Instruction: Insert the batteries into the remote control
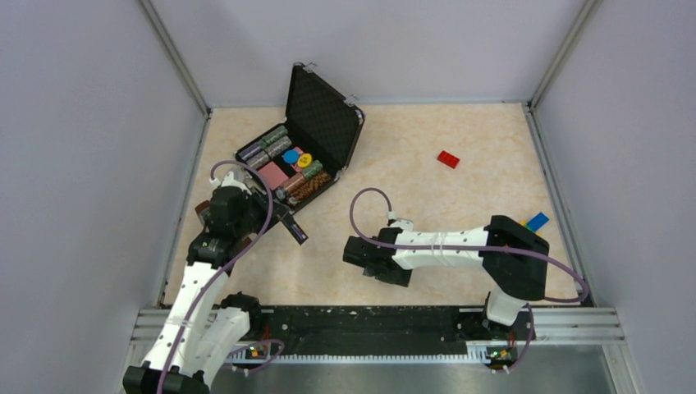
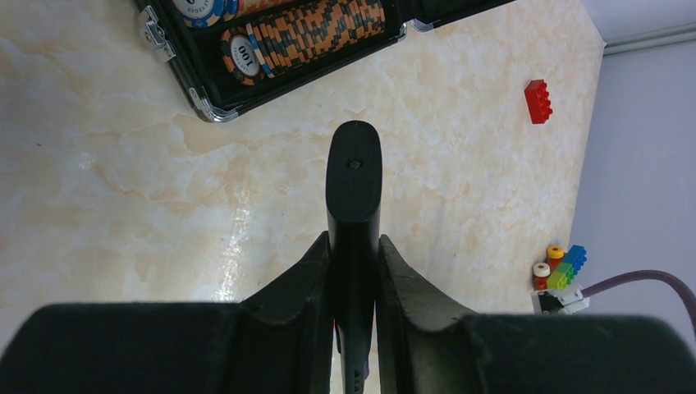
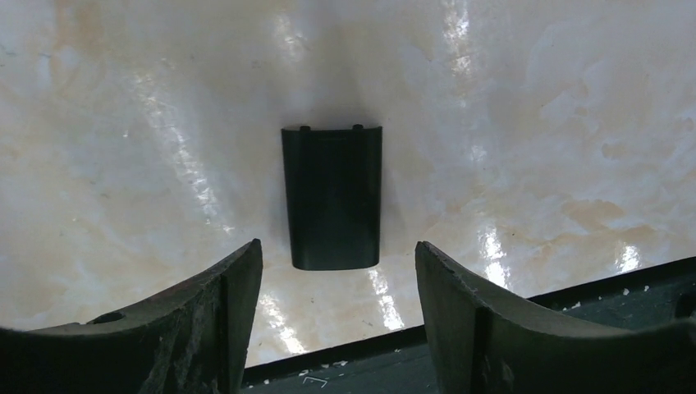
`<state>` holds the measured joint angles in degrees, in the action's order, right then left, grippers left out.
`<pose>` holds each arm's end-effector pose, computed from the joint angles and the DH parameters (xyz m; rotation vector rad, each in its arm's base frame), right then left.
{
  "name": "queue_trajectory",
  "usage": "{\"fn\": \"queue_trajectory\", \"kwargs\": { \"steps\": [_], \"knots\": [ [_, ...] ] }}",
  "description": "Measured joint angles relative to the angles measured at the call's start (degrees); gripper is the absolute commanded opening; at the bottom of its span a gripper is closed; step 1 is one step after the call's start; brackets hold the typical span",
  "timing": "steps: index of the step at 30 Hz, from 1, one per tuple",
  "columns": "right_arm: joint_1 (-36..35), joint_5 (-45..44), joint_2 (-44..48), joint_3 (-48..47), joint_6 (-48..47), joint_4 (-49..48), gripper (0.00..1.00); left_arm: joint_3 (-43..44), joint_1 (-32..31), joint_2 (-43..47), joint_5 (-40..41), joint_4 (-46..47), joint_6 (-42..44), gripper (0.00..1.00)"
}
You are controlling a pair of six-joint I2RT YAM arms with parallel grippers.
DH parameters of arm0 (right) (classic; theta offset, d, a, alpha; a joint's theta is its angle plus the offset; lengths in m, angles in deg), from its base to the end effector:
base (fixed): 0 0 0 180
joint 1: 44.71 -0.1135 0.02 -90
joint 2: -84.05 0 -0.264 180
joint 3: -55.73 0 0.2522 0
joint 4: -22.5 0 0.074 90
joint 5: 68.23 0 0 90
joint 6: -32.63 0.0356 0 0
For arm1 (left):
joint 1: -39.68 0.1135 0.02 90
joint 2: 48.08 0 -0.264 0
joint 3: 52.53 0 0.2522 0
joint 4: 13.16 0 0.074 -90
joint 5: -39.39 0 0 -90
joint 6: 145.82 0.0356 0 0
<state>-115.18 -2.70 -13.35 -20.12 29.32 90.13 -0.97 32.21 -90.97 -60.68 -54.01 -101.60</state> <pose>0.1109 0.2685 0.1763 0.3877 2.6907 -0.0977 0.1660 -0.0280 0.2731 -0.6236 2.1229 -0.7210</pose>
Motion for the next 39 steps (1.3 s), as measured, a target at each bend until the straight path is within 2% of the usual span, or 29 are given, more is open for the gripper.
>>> {"fn": "queue_trajectory", "kwargs": {
  "steps": [4,16,21,25,28,33,36,39],
  "knots": [
    [0.0,0.68,-0.02,2.38,0.83,-1.36,0.66,0.0,0.0,0.04,-0.37,-0.04,-0.17,0.0],
    [0.0,1.77,2.32,6.93,-0.87,-7.13,0.31,-0.85,0.0,1.11,-0.92,-0.17,-0.63,0.0],
    [0.0,1.77,2.56,6.97,-5.03,-8.55,0.26,-1.38,0.0,1.18,-2.58,0.2,-0.57,0.0],
    [0.0,1.86,4.11,7.08,-13.18,-12.24,0.25,-3.78,0.0,0.96,-8.74,3.28,-0.46,0.0],
    [0.0,1.84,9.2,7.17,-22.12,-14.88,0.26,-5.86,0.0,-0.66,-14.91,8.0,-0.61,0.0],
    [0.0,4.31,22.64,8.07,-37.94,-20.63,0.26,-9.94,-0.24,-6.36,-25.66,21.57,-2.93,0.0],
    [-0.09,6.95,28.7,7.85,-46.01,-23.71,0.26,-11.1,-1.6,-8.85,-28.63,28.57,-4.55,0.0],
    [-0.44,9.29,30.73,6.73,-51.87,-25.2,0.27,-11.17,-4.68,-10.25,-29.66,35.26,-5.33,0.0]
  ]
}}
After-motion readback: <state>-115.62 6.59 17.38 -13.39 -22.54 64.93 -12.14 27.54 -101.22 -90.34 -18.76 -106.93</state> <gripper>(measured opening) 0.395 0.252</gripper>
